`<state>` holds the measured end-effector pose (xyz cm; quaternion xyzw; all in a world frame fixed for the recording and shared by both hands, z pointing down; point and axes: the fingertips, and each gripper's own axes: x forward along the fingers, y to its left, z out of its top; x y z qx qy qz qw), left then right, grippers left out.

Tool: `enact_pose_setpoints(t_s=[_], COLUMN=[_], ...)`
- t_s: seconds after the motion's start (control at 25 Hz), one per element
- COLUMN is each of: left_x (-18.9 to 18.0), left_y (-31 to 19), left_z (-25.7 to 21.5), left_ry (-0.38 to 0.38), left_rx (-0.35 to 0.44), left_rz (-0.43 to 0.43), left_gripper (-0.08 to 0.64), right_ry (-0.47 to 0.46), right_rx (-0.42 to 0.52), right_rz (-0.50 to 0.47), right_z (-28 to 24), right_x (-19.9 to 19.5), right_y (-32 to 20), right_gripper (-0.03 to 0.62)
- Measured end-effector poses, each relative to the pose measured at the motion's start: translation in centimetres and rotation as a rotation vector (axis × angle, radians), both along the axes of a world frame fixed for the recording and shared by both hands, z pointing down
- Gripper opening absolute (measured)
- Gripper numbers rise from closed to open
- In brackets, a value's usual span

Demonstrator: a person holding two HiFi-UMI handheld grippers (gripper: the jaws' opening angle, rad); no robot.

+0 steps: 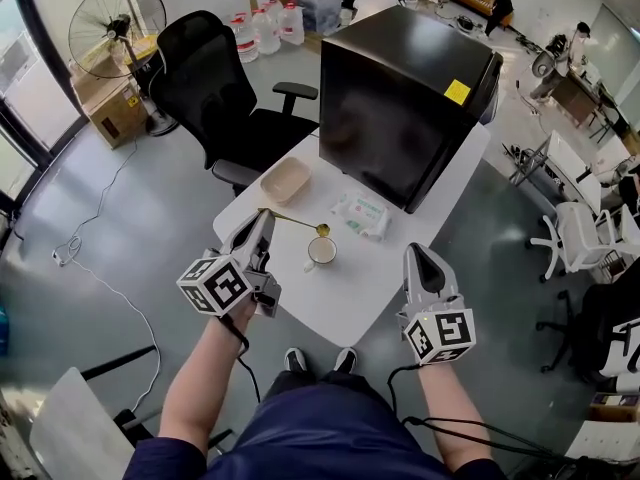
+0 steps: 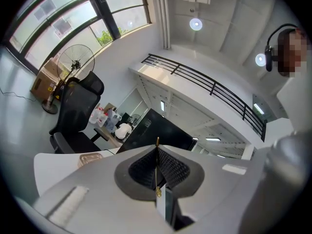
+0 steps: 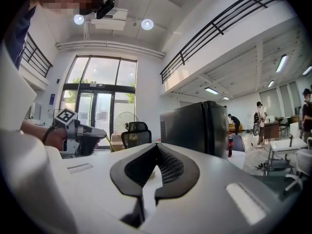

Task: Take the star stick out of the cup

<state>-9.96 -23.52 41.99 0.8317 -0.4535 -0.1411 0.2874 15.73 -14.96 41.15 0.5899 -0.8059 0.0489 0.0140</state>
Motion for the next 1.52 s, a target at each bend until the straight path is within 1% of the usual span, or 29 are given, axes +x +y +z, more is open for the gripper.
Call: enact_pose_setpoints(t_s=[0.4,0.64,0.96,1.28,1.52], left_x=[-0.8,-1.8,-2.7,-2.9,-3.1], left_y=[0.9,1.3,1.6,1.4,1.2], left_z=[-2.7,-3.5,-4.1,-3.9,-3.3], left_ry=[0.031,0.051,0.073,0.071,0.088], left_rx=[0.052,0.062,0.072,0.071,0.055], left_rz=[-0.022,-0.039,-0.044,-0.049,-0.051], left_gripper=[0.009,0.009,0.009,0.009,0.009], right_ry=[-0.002,-0.002,-0.004,0.02,0.027], right_rx=[0.037,0.045,0.059,0.039,0.035], right_rz=[-0.01,-0.024,-0.057,-0.072,-0.081], right_z=[-1.4,-1.8,-2.1,-1.6,-1.6], right_x=[-0.1,-0.6,-1.6,-1.9,-2.1], right_y=[-0.9,-1.4,-1.8,-2.2,-2.4], right_gripper=[0.006,0.006,0.006,0.006,0.006])
